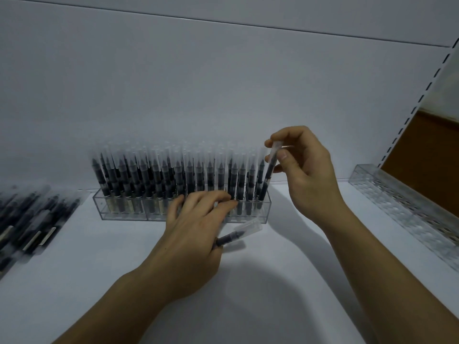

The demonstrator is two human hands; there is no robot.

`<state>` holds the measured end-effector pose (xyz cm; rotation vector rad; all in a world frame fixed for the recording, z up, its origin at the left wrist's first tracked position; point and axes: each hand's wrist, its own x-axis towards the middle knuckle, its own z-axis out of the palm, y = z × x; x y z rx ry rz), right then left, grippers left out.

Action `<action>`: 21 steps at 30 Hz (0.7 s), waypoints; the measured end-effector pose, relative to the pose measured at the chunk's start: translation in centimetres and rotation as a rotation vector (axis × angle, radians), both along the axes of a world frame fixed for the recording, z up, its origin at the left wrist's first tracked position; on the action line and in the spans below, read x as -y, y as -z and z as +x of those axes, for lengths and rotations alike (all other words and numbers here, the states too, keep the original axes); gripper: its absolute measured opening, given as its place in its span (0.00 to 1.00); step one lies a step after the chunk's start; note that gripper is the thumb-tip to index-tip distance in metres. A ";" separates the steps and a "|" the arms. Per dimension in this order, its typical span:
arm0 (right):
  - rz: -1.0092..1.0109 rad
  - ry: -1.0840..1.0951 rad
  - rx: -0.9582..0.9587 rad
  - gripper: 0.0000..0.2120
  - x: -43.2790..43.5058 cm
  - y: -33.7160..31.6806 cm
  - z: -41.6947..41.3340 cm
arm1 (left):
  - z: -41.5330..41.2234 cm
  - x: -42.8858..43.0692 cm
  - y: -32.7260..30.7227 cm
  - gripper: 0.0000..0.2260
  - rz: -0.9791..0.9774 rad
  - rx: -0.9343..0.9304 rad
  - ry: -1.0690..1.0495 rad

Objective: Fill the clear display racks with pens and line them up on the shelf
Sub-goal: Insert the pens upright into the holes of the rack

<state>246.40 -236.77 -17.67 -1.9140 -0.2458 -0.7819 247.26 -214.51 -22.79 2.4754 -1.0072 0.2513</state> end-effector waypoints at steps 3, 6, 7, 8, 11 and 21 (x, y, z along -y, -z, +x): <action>-0.111 0.109 0.013 0.13 0.0 0.3 0.1 | 0.0 0.0 0.1 0.31 -0.007 -0.001 0.003; -0.183 0.143 0.019 0.13 -0.2 0.3 0.0 | 0.0 0.0 0.1 0.31 0.011 0.005 0.001; -0.193 0.143 0.019 0.13 -0.3 0.4 0.0 | 0.0 0.0 0.1 0.31 0.015 0.004 0.000; -0.201 0.146 0.021 0.12 -0.3 0.4 0.0 | 0.0 0.0 0.1 0.31 0.018 0.002 0.000; -0.237 0.164 0.039 0.12 -0.4 0.5 0.0 | -0.1 0.0 -0.1 0.30 0.028 0.002 0.005; -0.241 0.203 0.055 0.10 -0.6 0.3 -0.2 | -0.4 -0.2 -0.9 0.28 -0.004 0.060 -0.079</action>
